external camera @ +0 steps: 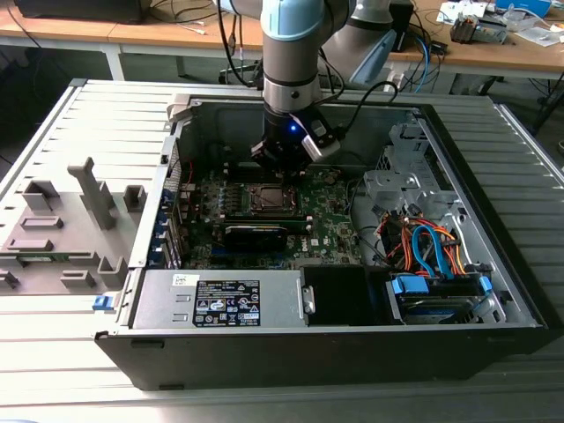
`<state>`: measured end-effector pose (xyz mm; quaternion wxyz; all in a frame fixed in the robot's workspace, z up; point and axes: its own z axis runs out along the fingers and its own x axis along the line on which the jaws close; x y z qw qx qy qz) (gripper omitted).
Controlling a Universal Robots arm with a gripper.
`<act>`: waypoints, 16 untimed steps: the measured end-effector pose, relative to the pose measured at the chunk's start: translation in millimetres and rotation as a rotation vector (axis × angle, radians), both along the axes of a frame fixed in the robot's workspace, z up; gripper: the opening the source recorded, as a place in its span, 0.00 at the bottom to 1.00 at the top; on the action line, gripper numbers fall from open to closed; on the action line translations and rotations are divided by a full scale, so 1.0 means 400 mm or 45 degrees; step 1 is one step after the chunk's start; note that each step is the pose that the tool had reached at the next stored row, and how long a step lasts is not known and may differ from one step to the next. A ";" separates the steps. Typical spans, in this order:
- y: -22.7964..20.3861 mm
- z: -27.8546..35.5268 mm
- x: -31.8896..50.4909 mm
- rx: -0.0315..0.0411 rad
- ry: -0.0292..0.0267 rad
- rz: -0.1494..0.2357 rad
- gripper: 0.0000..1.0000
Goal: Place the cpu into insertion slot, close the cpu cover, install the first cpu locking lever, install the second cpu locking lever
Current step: 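Install the first cpu locking lever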
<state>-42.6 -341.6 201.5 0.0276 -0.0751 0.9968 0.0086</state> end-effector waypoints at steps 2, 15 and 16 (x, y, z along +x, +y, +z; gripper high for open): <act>0.000 0.007 0.001 0.0000 -0.0051 0.000 0.11; 0.001 0.049 -0.033 -0.0401 0.0362 0.000 0.11; 0.002 0.049 -0.033 -0.0674 0.0440 -0.001 0.11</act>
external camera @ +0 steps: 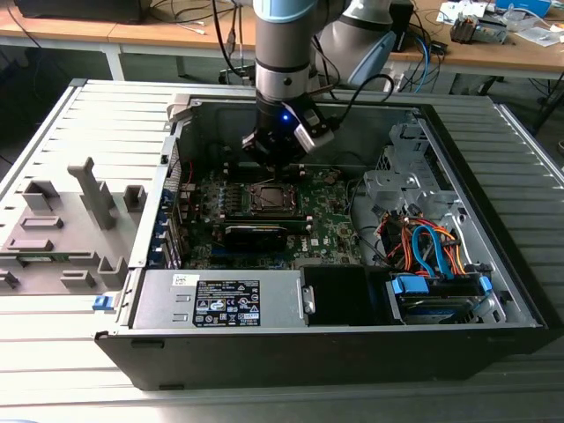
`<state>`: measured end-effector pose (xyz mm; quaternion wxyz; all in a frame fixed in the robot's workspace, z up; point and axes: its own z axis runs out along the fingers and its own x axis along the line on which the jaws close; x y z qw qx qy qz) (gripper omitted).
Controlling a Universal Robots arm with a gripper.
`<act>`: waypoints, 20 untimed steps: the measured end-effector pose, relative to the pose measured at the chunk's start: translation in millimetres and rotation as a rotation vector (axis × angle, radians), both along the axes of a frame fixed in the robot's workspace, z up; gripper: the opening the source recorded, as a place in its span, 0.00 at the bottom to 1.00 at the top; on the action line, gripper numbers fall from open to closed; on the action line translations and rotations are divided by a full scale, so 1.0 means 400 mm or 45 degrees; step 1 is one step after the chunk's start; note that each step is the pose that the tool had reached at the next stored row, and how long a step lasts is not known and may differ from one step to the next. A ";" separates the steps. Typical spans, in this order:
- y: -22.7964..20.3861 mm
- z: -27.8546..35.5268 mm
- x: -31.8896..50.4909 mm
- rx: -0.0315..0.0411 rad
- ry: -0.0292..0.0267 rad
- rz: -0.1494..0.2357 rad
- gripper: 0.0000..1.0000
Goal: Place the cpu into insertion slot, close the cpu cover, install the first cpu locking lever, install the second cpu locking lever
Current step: 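Install the first cpu locking lever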
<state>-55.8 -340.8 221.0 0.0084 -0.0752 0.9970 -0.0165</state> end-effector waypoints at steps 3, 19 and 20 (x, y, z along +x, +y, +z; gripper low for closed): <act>0.004 0.000 0.000 -0.0381 0.0054 -0.001 0.11; 0.005 0.052 -0.019 -0.0223 -0.0067 -0.012 0.11; 0.006 0.052 -0.021 -0.0223 -0.0069 -0.017 0.11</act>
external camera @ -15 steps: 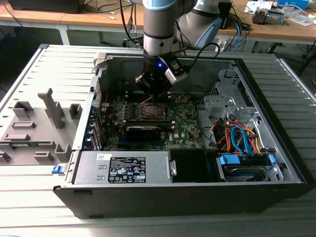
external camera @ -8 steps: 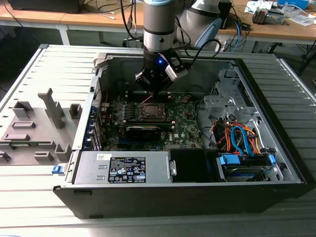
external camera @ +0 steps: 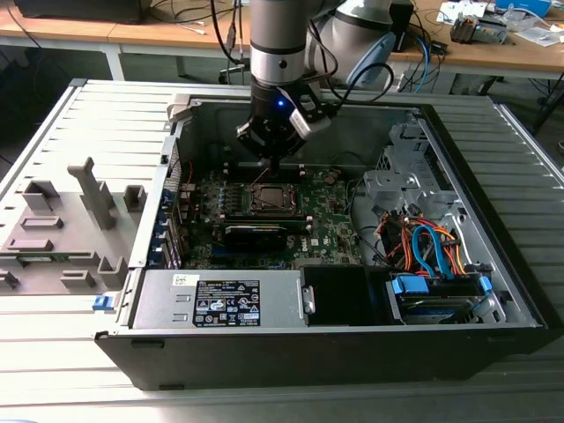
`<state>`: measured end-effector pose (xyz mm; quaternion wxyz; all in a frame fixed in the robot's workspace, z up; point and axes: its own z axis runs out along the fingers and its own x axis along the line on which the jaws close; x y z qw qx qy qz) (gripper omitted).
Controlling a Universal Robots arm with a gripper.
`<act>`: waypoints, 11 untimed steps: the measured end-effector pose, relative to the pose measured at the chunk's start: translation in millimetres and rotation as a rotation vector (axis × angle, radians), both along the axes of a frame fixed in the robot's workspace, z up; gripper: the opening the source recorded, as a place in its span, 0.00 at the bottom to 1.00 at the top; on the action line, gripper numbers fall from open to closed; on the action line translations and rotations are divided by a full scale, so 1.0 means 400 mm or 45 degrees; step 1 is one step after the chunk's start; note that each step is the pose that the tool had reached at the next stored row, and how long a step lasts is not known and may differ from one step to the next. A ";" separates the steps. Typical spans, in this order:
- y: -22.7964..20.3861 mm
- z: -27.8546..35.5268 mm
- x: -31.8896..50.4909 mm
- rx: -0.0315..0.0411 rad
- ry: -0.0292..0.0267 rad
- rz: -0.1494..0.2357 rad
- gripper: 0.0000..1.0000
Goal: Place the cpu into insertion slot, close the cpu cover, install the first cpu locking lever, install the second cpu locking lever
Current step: 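Install the first cpu locking lever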
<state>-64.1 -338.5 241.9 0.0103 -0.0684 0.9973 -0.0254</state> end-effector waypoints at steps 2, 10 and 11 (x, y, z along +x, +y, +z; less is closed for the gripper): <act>0.000 0.000 -0.004 -0.0001 -0.0001 -0.016 0.11; -0.003 0.011 -0.008 -0.0002 -0.0018 -0.035 0.11; -0.003 0.020 -0.008 0.0000 -0.0019 -0.035 0.11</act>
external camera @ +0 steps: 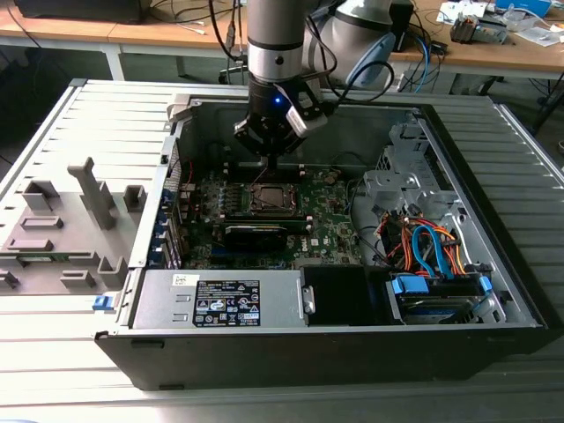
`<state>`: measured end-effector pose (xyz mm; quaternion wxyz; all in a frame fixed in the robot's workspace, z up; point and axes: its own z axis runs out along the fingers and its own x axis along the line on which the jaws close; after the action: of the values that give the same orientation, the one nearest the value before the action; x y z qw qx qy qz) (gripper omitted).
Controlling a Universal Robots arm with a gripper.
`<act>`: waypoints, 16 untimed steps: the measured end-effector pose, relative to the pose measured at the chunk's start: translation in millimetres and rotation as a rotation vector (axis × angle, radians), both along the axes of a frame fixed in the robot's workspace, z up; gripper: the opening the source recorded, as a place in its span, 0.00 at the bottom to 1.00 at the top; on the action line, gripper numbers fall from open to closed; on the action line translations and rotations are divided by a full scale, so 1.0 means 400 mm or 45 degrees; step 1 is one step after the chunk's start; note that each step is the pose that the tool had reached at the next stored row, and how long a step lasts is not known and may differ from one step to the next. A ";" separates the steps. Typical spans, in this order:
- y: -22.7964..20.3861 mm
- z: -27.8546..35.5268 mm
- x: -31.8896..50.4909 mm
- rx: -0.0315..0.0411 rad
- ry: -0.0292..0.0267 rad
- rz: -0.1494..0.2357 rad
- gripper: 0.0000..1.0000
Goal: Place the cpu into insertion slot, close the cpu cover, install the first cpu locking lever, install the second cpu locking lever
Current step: 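Install the first cpu locking lever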
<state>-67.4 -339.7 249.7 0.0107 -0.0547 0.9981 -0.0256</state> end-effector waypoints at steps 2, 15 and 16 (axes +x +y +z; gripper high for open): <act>0.000 0.014 0.000 0.0001 0.0000 0.000 0.11; 0.005 -0.005 -0.020 0.0230 -0.0014 0.000 0.11; 0.005 -0.008 -0.021 0.0243 -0.0014 0.000 0.11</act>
<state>-75.8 -337.5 246.4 0.0117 -0.0545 0.9983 -0.0161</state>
